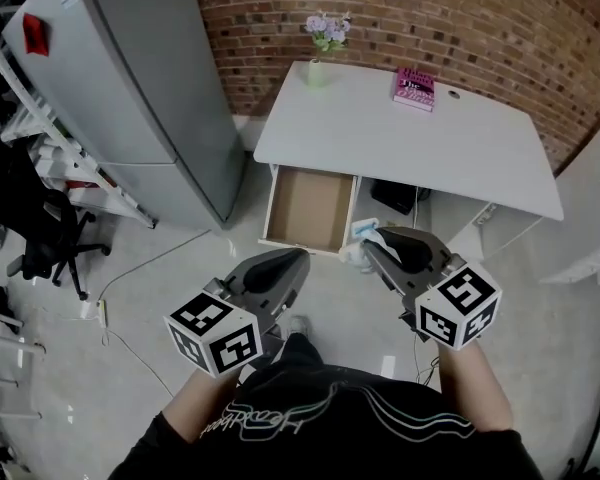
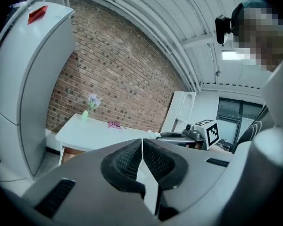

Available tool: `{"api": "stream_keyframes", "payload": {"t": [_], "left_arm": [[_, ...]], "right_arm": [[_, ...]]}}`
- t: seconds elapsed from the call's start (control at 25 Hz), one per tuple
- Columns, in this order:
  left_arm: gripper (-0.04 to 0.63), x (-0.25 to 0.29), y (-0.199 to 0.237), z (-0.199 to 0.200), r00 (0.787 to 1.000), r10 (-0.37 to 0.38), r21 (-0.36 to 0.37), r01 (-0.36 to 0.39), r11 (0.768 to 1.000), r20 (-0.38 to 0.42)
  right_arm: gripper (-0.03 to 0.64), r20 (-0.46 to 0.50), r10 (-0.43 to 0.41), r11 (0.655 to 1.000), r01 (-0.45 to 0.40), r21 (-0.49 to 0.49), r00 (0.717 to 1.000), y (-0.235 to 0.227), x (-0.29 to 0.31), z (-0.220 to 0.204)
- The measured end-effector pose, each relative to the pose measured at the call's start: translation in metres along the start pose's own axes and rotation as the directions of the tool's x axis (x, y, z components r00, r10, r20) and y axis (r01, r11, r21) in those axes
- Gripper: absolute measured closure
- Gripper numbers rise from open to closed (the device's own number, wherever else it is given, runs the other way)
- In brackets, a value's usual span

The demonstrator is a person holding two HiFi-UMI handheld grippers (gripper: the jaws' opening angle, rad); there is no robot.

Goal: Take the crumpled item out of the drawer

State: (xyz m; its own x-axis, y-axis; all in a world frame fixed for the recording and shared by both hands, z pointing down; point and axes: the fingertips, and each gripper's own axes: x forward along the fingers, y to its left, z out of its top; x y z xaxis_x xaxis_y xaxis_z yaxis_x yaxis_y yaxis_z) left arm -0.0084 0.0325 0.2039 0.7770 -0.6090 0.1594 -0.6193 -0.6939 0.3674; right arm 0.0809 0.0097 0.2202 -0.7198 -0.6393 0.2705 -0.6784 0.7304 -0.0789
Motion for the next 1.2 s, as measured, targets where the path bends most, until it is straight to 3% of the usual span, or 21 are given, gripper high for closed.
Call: {"api": "stream_keyframes", "payload": {"t": [0.44, 1.2], "left_arm": [[0.569, -0.016, -0.06, 0.016, 0.999, -0.031, 0.074, 0.029, 0.997, 0.026], [0.568, -0.001, -0.077, 0.005, 0.998, -0.068, 0.072, 0.069, 0.995, -0.01]], "right_arm": [[0.515, 0.131, 0.069, 0.997, -0.072, 0.015, 0.989, 0.041, -0.068, 0.021], [0.515, 0.131, 0.076, 0.997, -0.075, -0.014, 0.988, 0.042, -0.082, 0.016]]}}
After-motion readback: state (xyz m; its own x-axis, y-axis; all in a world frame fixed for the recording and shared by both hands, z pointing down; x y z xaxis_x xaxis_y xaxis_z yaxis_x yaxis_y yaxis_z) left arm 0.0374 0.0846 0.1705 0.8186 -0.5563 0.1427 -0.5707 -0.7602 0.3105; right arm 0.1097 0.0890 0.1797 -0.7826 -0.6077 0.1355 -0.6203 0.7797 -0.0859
